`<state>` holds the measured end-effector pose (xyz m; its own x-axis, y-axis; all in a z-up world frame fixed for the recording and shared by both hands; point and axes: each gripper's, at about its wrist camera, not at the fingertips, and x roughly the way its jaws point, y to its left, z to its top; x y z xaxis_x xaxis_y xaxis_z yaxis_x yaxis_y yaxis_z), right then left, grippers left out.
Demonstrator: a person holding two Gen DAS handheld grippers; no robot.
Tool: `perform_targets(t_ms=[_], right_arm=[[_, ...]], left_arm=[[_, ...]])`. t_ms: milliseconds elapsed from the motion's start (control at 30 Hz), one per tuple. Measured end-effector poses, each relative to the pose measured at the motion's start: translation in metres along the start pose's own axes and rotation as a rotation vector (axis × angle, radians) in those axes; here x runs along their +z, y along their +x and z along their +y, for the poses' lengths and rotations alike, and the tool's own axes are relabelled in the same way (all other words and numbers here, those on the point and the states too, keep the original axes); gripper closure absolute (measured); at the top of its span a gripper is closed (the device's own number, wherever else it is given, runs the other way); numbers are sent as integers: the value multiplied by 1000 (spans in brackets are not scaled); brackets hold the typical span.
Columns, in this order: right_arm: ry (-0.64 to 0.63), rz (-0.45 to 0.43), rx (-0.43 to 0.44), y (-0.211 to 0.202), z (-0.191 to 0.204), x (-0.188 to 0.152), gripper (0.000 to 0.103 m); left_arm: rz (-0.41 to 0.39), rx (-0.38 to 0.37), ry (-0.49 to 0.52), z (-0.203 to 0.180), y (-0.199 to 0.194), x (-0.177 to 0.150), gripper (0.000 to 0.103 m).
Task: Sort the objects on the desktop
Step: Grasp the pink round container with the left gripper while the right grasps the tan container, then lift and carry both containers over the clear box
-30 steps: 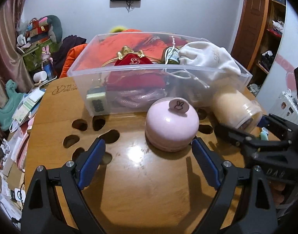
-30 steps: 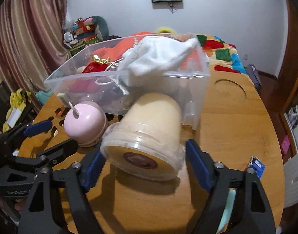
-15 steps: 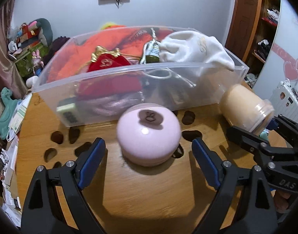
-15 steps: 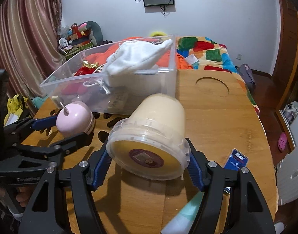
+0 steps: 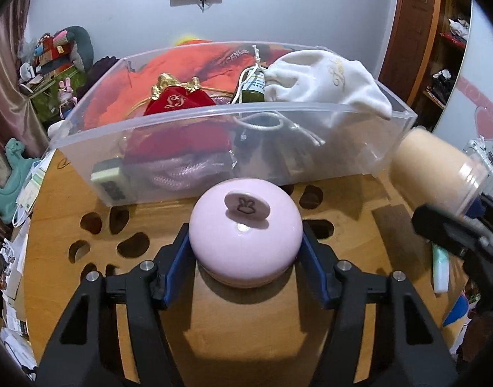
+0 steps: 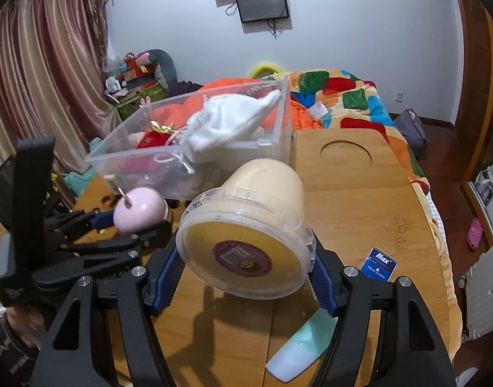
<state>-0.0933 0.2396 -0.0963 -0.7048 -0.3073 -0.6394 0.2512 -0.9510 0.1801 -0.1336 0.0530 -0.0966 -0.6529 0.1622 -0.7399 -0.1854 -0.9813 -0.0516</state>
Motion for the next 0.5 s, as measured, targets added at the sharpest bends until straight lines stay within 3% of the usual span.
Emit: perform_targets(t_ms=[500], right_arm=[[-39, -62, 11, -33, 21, 5, 37]], left_arm=[[-161, 40, -26, 20, -74, -11, 41]])
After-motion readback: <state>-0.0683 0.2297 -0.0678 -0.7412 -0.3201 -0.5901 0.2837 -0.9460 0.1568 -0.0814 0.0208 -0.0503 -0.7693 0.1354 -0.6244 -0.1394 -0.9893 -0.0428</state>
